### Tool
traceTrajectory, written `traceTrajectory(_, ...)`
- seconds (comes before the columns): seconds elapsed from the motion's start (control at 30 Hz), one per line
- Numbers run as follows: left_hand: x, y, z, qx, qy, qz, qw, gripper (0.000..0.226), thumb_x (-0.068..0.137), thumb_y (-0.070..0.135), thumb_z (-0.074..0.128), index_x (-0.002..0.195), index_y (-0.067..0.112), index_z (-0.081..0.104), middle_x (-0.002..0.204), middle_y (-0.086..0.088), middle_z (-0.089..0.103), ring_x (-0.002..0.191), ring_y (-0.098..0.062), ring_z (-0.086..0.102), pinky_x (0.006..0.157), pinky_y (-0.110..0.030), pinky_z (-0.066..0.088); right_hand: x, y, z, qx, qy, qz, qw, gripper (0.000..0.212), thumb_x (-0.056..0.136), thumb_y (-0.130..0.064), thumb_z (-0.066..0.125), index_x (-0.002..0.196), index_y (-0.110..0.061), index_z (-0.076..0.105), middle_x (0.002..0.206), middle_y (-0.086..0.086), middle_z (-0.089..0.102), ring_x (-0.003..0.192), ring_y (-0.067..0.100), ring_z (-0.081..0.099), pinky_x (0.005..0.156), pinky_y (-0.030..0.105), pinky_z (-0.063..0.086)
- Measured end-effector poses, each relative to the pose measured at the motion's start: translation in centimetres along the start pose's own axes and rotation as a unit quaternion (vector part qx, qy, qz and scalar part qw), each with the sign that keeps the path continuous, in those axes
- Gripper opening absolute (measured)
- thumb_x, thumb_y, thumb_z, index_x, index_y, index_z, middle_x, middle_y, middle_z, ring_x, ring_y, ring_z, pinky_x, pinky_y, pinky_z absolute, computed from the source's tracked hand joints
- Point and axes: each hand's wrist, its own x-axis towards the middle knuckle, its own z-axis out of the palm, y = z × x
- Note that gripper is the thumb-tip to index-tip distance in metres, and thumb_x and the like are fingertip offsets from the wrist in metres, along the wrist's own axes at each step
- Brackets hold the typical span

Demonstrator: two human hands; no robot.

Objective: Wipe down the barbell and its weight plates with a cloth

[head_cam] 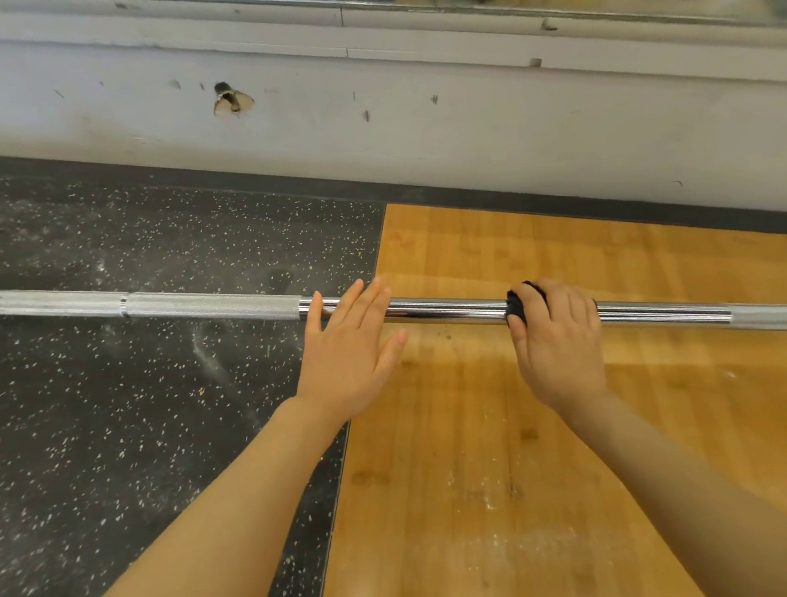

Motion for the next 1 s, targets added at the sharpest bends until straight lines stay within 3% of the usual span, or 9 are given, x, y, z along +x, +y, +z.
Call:
traceTrajectory(0.1,-0.5,0.6,-0.3,-0.001,-0.010,-0.014,1.000,0.077,0.093,0.062,-0.005,0.153,0.023,0.024,0.161,0.009,0.016,0.148,-0.007,0.003,0.119,-0.048,-0.007,-0.5,0.0,-0.5,0.002,-0.018,-0.002,1.000,0.042,0.098,-0.035,0.038,0.126,-0.009,0.057,0.123,0.013,0.055,0.112,0.033,0.050,0.103,0.049,0.038)
traceTrajectory(0.3,-1.2,2.8,-1.4,0.047,0.011,-0.033,0.998,0.076,0.093,0.056,-0.002,0.144,0.021,0.042,0.156,0.003,0.032,0.147,-0.012,0.018,0.119,-0.041,-0.005,-2.3,-0.5,-1.2,-0.002,-0.015,0.000,1.000,0.035,0.096,-0.026,0.057,0.127,-0.011,0.057,0.125,0.012,0.056,0.113,0.033,0.050,0.106,0.050,0.036)
traceTrajectory(0.43,-1.1,5.4,-0.7,0.055,-0.008,0.010,0.998,0.069,0.095,0.053,0.005,0.147,0.022,0.036,0.159,-0.001,0.024,0.149,-0.016,0.011,0.118,-0.039,-0.006,-3.7,-0.9,-2.1,0.002,-0.024,0.000,1.000,0.036,0.095,-0.026,0.059,0.129,-0.011,0.057,0.126,0.011,0.056,0.114,0.033,0.051,0.109,0.050,0.032)
traceTrajectory(0.57,-0.4,7.1,0.7,0.072,-0.041,0.002,0.997,0.068,0.094,0.057,0.003,0.152,0.029,0.026,0.162,-0.002,0.014,0.150,-0.019,0.004,0.118,-0.045,-0.005,-5.1,-1.0,-2.7,0.003,-0.039,-0.004,0.999,0.037,0.096,-0.027,0.057,0.130,-0.013,0.056,0.128,0.008,0.055,0.115,0.030,0.052,0.112,0.049,0.030)
traceTrajectory(0.8,-2.0,7.2,1.9,0.068,-0.015,-0.005,0.998,0.070,0.093,0.059,-0.003,0.149,0.036,0.032,0.160,0.000,0.023,0.149,-0.022,0.012,0.118,-0.044,0.003,-5.7,0.8,-3.6,-0.021,-0.049,-0.044,0.998,0.036,0.096,-0.032,0.048,0.125,-0.014,0.057,0.122,0.008,0.058,0.111,0.027,0.054,0.108,0.047,0.036)
traceTrajectory(0.9,-2.4,7.1,1.9,0.068,-0.026,-0.004,0.997,0.074,0.089,0.059,-0.008,0.150,0.038,0.025,0.161,0.002,0.018,0.150,-0.020,0.007,0.118,-0.042,0.000,-6.4,3.0,-4.2,-0.028,-0.051,-0.024,0.998,0.036,0.093,-0.030,0.057,0.124,-0.012,0.058,0.120,0.011,0.058,0.109,0.032,0.054,0.103,0.049,0.041)
traceTrajectory(1.0,-2.5,7.3,1.8,0.063,-0.026,-0.009,0.998,0.073,0.089,0.060,-0.010,0.151,0.039,0.025,0.161,0.002,0.018,0.150,-0.021,0.006,0.118,-0.041,-0.003,-7.4,6.8,-5.2,-0.045,-0.054,0.012,0.997,0.036,0.097,-0.031,0.053,0.127,-0.011,0.057,0.124,0.012,0.056,0.112,0.036,0.052,0.108,0.050,0.034)
